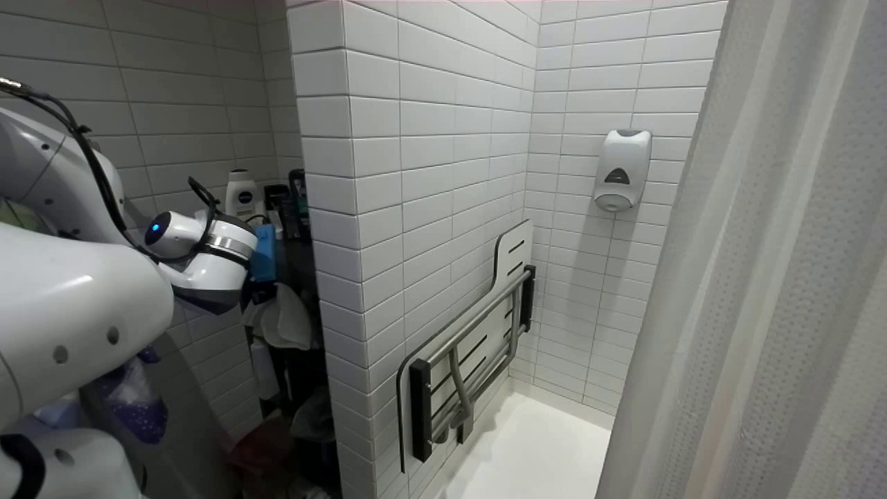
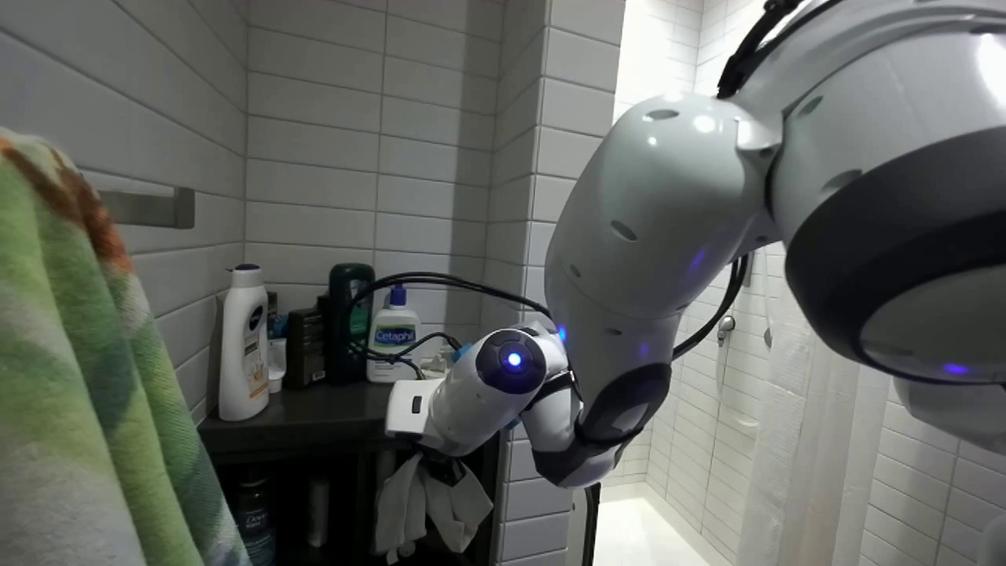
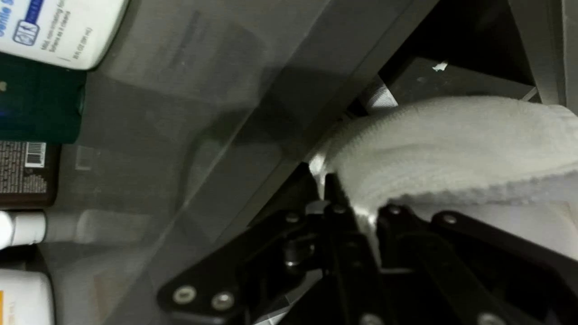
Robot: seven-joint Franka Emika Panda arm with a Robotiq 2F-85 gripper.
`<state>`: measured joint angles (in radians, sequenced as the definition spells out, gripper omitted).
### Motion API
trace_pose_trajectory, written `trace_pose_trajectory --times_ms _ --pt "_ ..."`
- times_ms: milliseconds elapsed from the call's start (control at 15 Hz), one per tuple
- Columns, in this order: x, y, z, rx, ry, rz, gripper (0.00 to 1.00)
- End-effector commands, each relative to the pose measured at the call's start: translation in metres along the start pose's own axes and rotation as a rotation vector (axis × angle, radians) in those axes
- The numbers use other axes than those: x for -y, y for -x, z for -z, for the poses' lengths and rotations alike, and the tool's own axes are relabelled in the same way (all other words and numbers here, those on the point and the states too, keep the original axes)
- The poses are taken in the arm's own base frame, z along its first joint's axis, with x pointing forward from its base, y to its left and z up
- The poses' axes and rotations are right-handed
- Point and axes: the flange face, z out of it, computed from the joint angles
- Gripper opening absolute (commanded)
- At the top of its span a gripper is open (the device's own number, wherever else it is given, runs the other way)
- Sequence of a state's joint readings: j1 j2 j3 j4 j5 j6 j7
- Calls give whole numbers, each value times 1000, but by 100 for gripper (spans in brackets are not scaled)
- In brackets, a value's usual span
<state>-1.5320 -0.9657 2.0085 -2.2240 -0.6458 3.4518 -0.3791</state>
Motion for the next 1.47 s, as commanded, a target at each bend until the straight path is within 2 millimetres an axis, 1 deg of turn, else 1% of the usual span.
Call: trace_pose_trajectory --times_ms 0,467,667,1000,1267,1400 --pt "-6 0 -14 -1 4 -64 2" --pt "-22 -12 -35 38 22 -107 2" --pt "-20 -19 -37 64 -9 -91 2" --pt "-25 -33 -40 112 -13 -62 2" --pt "-29 -43 -43 141 -30 -76 2" --pt "-31 -44 -45 176 -41 -96 2"
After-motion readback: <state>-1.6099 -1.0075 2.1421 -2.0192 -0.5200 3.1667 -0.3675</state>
